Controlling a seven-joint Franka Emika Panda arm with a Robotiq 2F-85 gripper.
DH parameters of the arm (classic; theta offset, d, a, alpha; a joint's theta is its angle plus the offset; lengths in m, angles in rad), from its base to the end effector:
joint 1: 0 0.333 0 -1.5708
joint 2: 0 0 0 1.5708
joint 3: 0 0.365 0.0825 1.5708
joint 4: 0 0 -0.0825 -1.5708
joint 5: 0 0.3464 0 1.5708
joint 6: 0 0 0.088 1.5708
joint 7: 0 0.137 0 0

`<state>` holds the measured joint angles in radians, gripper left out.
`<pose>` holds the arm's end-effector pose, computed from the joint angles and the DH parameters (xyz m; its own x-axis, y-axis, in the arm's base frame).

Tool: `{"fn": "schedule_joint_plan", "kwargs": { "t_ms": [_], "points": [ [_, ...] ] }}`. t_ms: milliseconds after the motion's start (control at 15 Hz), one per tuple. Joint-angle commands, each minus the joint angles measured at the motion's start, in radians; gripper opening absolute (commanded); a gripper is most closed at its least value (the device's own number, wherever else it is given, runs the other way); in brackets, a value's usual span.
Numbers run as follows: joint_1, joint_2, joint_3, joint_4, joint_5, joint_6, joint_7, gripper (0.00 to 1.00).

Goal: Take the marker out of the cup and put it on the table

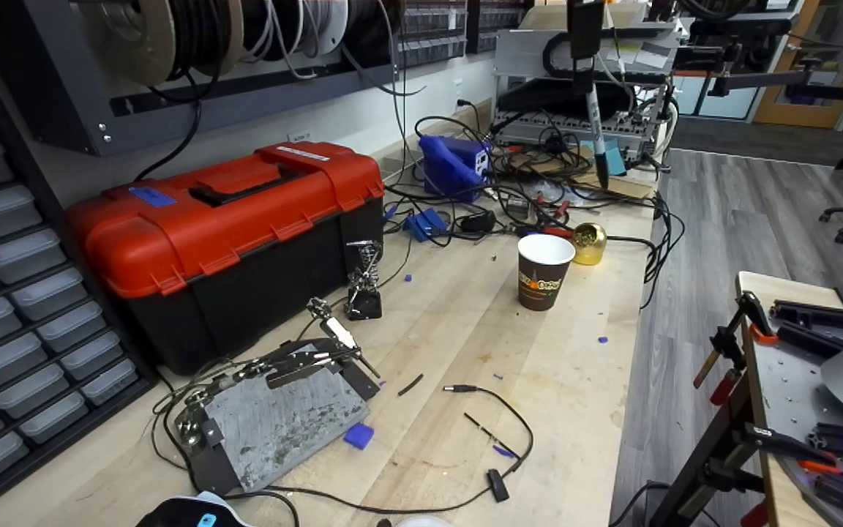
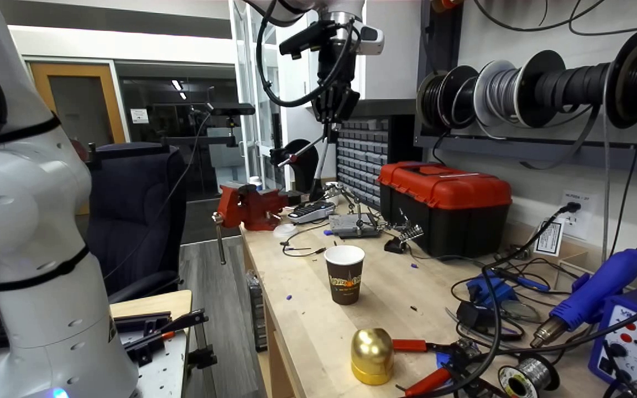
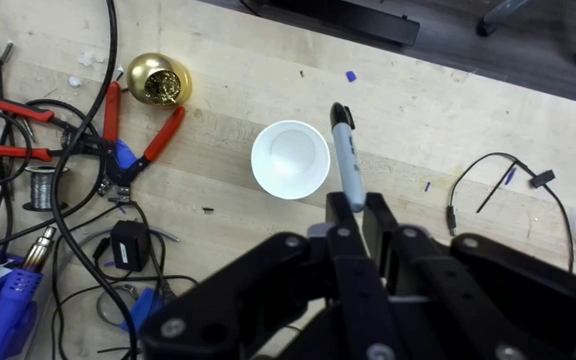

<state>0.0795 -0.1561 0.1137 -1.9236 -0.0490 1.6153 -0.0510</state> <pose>0.4393 0.0830 0.5706 0.9588 0.2375 -0.1558 0.2489 -0.9668 0.0578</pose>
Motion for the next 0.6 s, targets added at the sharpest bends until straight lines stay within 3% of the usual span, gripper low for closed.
{"fn": "schedule_joint_plan", "kwargs": {
  "t_ms": [0,533],
  "points": [
    [0.021,0.117,0.005,0.137,0.002,-0.101,-0.045,0.0],
    [0.056,0.336,0.023,0.348,0.016,-0.217,-0.033,0.0]
  ]
}}
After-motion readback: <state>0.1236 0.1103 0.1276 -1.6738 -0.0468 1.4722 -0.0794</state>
